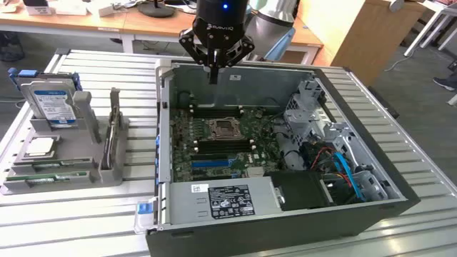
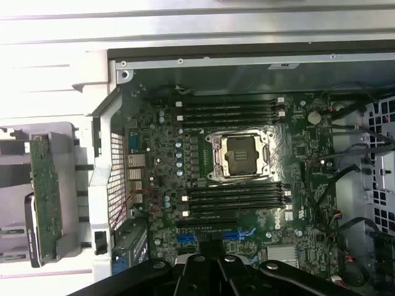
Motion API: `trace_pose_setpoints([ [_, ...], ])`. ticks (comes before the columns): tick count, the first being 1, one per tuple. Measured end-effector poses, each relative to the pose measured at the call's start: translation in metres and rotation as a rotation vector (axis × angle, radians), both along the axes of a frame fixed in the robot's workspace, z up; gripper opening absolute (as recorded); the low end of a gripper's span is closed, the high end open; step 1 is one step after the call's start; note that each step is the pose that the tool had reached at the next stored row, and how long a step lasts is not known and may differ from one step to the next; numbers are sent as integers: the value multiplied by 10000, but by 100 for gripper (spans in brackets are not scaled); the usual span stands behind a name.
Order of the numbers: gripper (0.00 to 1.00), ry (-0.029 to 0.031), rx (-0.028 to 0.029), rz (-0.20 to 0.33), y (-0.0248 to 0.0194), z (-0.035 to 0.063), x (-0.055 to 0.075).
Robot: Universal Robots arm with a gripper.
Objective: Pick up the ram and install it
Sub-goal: 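Reach for the ram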
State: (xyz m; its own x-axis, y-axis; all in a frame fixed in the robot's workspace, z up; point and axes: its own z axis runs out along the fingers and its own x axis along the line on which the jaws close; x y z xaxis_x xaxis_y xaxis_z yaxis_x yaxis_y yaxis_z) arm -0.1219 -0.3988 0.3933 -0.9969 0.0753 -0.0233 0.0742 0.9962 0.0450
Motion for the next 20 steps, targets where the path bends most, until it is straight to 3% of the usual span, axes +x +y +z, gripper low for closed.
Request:
trace_pose_setpoints([
  [20, 10, -1, 1, 1, 0, -1, -21],
])
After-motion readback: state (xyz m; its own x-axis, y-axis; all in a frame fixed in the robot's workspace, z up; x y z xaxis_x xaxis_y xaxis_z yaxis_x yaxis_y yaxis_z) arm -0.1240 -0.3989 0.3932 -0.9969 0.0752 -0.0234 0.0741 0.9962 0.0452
